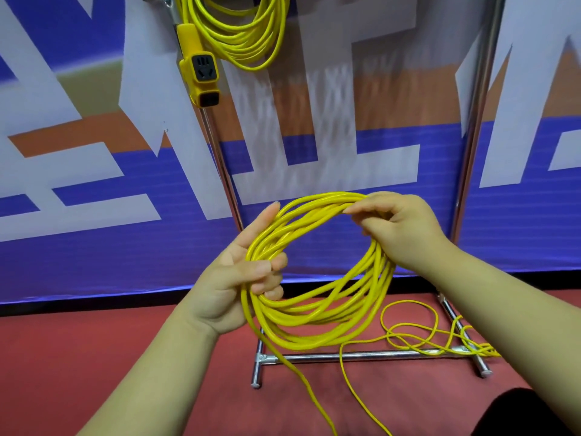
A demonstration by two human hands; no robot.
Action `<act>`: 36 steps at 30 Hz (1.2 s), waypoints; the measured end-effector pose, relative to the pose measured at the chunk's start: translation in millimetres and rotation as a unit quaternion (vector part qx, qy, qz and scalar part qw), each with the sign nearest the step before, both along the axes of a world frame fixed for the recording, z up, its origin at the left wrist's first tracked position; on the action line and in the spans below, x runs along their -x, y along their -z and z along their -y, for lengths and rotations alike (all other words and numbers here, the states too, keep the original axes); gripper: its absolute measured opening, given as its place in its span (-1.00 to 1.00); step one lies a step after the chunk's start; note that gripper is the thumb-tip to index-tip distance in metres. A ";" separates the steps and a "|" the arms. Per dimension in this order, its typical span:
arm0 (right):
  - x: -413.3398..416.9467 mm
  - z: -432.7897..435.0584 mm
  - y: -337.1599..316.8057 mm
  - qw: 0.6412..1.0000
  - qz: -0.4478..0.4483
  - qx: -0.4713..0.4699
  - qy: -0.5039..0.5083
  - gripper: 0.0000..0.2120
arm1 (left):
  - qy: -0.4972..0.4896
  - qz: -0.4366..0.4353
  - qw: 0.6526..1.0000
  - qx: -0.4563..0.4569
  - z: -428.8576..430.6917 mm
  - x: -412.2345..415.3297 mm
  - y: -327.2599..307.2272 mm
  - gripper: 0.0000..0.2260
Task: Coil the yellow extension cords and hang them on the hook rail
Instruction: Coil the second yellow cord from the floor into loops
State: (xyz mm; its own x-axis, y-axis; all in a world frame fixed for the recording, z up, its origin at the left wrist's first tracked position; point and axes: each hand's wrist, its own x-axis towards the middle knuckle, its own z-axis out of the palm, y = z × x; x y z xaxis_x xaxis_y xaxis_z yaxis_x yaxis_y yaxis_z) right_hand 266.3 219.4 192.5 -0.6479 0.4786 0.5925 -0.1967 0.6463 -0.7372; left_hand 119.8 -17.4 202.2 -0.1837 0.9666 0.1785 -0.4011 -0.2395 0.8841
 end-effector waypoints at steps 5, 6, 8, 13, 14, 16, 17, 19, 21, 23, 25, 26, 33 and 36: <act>1.3 -4.2 6.9 0.999 0.006 0.036 -0.006 -0.59 | 0.008 0.018 0.999 -0.031 -5.1 -12.7 0.3 -0.33; 1.4 -5.1 8.8 0.999 0.011 0.043 -0.014 -0.63 | -0.019 0.019 0.999 -0.030 -6.2 -15.7 -0.6 -0.35; 1.7 -4.3 12.9 0.997 0.031 0.053 -0.037 -0.69 | -0.099 0.013 0.995 -0.007 -8.3 -21.3 -4.2 -0.39; 4.5 6.1 27.4 0.992 0.121 0.017 -0.041 -0.71 | -0.228 0.015 0.973 0.036 -6.6 -26.6 -10.7 -0.66; 5.2 8.9 29.8 0.991 0.132 0.019 -0.029 -0.70 | -0.243 0.013 0.969 0.036 -6.4 -26.2 -11.0 -0.68; 6.4 18.3 32.7 0.990 0.138 0.029 -0.001 -0.69 | -0.285 0.009 0.958 0.036 -7.3 -23.3 -9.9 -0.70; 7.1 25.3 34.0 0.990 0.138 0.035 0.005 -0.73 | -0.312 0.009 0.949 0.036 -8.5 -20.6 -7.9 -0.72; 7.9 42.6 36.4 0.987 0.141 0.075 -0.035 -0.80 | -0.369 0.015 0.929 0.032 -10.9 -13.0 -2.6 -0.79; 8.6 61.2 40.7 0.972 0.157 0.127 -0.123 -0.77 | -0.416 0.026 0.908 0.030 -11.2 -3.4 1.2 -0.82; 9.7 76.8 44.4 0.955 0.183 0.144 -0.185 -0.73 | -0.453 0.043 0.890 0.024 -9.2 5.5 3.3 -0.83; 11.6 91.7 48.0 0.937 0.209 0.163 -0.228 -0.70 | -0.479 0.051 0.876 0.019 -6.6 10.7 4.6 -0.81; 12.7 98.7 49.1 0.932 0.222 0.163 -0.235 -0.70 | -0.488 0.053 0.871 0.019 -5.6 12.2 5.2 -0.79; 27.7 115.7 41.2 0.995 0.097 0.015 -0.032 -0.87 | -0.498 0.054 0.865 0.015 -0.8 10.8 4.6 -0.77; 32.1 123.1 46.9 0.984 0.160 -0.010 -0.074 -0.62 | -0.505 0.077 0.860 0.005 -1.0 9.0 1.6 -0.77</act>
State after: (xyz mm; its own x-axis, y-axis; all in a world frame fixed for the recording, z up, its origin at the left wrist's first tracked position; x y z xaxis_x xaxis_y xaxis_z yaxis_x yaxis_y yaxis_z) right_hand 234.2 96.3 145.6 -0.8647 0.3548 0.3556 -0.0502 0.6433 -0.7639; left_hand 110.8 -16.4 200.6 -0.9509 0.3014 0.0700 -0.1050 -0.5272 0.8432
